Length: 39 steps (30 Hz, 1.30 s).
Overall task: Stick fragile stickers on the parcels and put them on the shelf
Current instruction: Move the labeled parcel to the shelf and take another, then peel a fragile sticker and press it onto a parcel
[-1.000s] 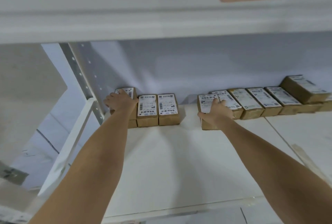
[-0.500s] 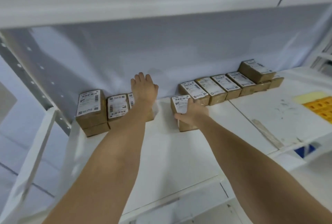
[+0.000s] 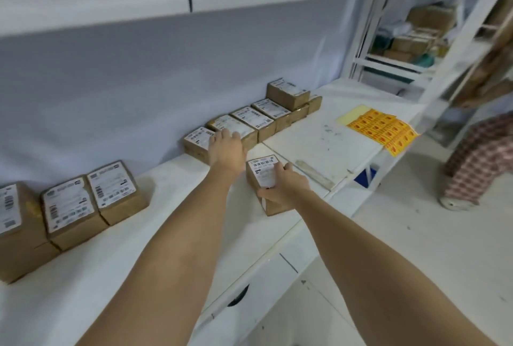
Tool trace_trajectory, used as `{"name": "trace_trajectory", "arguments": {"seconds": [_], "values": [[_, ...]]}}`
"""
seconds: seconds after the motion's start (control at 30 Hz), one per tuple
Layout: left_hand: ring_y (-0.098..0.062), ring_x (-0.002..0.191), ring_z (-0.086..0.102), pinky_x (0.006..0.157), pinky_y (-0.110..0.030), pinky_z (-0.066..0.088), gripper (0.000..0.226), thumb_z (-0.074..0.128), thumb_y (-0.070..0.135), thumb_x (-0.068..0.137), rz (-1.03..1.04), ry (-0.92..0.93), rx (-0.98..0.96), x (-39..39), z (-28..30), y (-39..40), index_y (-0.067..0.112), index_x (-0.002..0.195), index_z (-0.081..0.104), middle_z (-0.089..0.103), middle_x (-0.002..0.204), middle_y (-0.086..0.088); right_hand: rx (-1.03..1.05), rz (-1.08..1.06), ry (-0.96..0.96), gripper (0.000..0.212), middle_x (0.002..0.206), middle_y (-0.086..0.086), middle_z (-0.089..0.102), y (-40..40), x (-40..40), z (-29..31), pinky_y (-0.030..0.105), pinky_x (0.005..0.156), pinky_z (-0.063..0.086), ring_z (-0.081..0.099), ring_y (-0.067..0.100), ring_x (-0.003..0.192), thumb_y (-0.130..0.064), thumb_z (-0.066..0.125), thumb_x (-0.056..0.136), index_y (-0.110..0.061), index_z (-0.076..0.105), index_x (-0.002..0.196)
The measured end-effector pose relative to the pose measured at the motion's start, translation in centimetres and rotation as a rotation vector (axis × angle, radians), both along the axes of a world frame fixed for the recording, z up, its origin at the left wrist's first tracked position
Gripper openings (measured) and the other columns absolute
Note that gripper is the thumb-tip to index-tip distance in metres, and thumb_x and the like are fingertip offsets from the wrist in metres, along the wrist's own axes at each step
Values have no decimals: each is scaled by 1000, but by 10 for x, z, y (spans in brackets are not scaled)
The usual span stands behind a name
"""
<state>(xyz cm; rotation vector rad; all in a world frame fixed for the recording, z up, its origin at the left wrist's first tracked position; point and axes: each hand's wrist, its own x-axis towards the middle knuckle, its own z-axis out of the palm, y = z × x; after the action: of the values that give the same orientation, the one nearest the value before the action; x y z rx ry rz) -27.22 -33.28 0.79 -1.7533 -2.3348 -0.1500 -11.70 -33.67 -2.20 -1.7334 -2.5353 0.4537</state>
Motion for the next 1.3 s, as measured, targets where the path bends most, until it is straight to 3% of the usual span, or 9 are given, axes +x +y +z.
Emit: {"name": "trace_trajectory", "arguments": {"seconds": [0.3, 0.5, 0.7, 0.87, 1.3], "values": [[-33, 125, 40, 105, -41, 31, 41, 39, 32, 96, -8, -82, -140, 89, -28, 49, 7, 127, 49, 48, 131, -18, 70, -164, 20, 75, 110, 7, 41, 46, 98, 1, 34, 72, 41, 54, 29, 98, -62, 57, 74, -11, 36, 125], [-32, 118, 46, 94, -39, 38, 41, 35, 32, 97, 13, -245, -147, 159, -27, 93, 4, 123, 50, 52, 125, -19, 109, -102, -19, 77, 114, 10, 42, 95, 158, 0, 34, 74, 42, 53, 29, 99, -65, 54, 76, -9, 35, 125], [-36, 115, 49, 95, -41, 41, 48, 31, 40, 98, 112, -631, -170, 209, -42, 136, 3, 125, 46, 52, 126, -21, 111, -28, -17, 75, 114, 11, 41, 145, 198, -7, 33, 70, 38, 53, 30, 99, -61, 55, 77, -9, 34, 126], [-37, 110, 54, 91, -42, 45, 52, 39, 45, 96, 183, -904, -154, 229, -48, 166, 2, 124, 43, 55, 124, -21, 92, 26, -13, 76, 117, 11, 42, 174, 206, -13, 33, 70, 39, 52, 29, 100, -63, 53, 78, -10, 33, 128], [-35, 108, 55, 89, -46, 48, 52, 52, 36, 92, 283, -1006, 3, 217, -56, 217, 1, 127, 36, 49, 124, -19, 139, 200, 124, 81, 126, 11, 42, 253, 182, -20, 37, 77, 43, 51, 30, 108, -59, 63, 72, -10, 35, 131]]}}
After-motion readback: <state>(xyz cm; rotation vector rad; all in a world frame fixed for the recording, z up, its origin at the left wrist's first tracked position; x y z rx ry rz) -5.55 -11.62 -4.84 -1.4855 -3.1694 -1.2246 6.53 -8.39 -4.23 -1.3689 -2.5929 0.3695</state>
